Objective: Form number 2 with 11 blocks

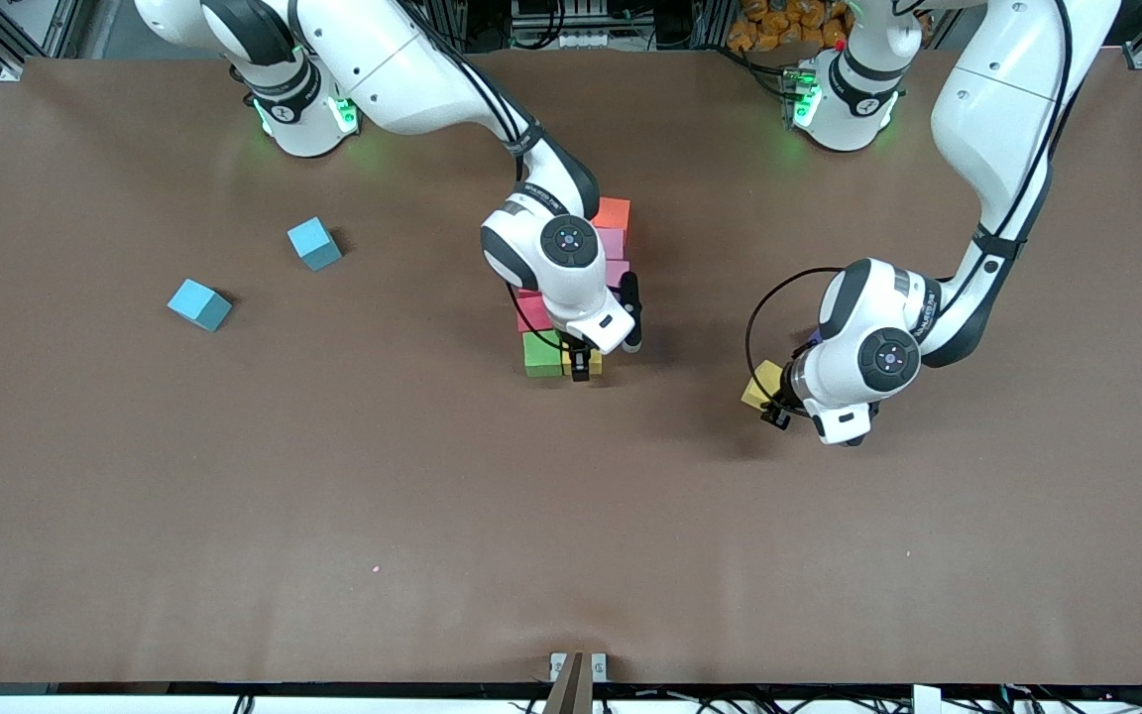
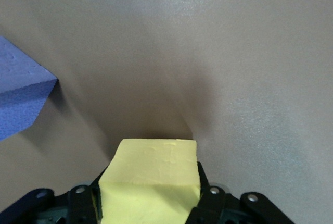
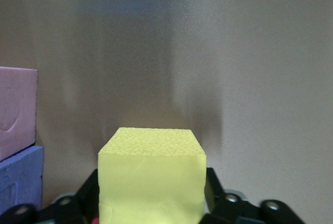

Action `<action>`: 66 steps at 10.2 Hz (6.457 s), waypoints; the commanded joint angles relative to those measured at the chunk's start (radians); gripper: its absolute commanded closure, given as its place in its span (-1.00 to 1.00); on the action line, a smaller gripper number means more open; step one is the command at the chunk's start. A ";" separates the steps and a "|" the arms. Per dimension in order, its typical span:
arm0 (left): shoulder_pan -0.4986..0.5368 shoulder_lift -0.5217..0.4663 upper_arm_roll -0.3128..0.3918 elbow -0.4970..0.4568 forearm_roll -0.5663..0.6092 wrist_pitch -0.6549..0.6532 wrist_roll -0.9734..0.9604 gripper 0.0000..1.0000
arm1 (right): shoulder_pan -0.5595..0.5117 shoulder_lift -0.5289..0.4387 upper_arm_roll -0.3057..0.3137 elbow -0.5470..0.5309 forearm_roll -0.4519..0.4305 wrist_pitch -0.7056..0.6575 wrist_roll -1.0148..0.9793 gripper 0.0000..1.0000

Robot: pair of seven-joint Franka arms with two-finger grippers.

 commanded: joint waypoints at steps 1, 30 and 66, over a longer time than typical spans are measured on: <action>-0.012 0.001 0.004 0.013 -0.026 0.002 -0.044 0.08 | -0.007 -0.009 0.007 -0.009 0.012 0.005 0.005 -1.00; -0.382 0.062 0.031 0.079 0.024 0.084 -0.804 0.00 | -0.697 -0.892 0.000 -0.382 0.036 -0.438 0.480 -1.00; -0.425 -0.002 0.027 0.229 0.012 -0.063 -0.882 -1.00 | -0.809 -0.863 -0.105 -0.106 0.086 -0.776 0.661 -1.00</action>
